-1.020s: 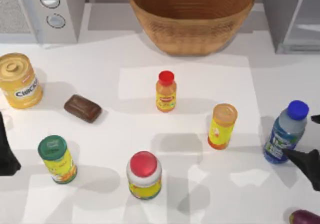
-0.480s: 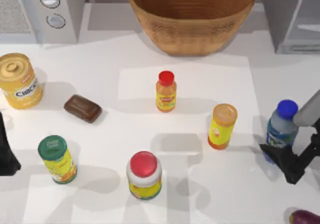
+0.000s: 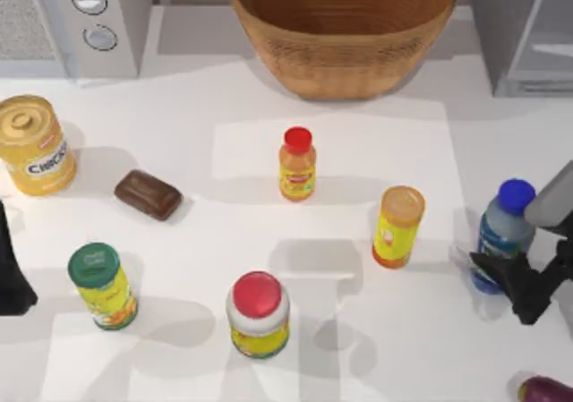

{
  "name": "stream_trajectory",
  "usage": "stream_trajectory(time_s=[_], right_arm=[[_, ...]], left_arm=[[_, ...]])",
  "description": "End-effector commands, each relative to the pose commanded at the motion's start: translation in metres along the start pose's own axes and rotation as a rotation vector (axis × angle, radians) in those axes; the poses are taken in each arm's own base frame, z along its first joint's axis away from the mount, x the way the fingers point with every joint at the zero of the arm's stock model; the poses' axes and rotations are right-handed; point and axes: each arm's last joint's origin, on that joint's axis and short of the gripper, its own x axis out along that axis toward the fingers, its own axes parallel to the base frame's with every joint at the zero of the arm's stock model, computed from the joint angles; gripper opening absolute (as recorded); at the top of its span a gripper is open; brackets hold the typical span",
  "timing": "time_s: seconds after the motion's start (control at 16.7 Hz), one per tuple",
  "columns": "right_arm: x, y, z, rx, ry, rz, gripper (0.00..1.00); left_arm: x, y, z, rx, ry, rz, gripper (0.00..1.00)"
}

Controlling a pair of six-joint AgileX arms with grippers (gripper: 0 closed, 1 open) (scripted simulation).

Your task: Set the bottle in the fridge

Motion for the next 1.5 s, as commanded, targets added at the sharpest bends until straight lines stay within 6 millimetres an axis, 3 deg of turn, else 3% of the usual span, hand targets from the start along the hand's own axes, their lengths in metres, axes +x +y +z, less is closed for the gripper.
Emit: stream_trajectory(time_s=[0.48, 1.08, 1.26, 1.5], right_arm=[[0.000, 0.000, 0.000, 0.000, 0.000, 0.000, 0.03], [0.000, -0.001, 0.000, 0.001, -0.001, -0.002, 0.01], [-0.008, -0.015, 0.002, -0.007, 0.002, -0.010, 0.01], [-0.033, -0.044, 0.002, 0.003, 0.023, 0.002, 0.01]], left_arm=[[0.000, 0.000, 0.000, 0.000, 0.000, 0.000, 1.00], [0.000, 0.000, 0.000, 0.000, 0.000, 0.000, 1.00], [0.000, 0.000, 0.000, 0.000, 0.000, 0.000, 1.00], [0.000, 0.000, 0.000, 0.000, 0.000, 0.000, 1.00]])
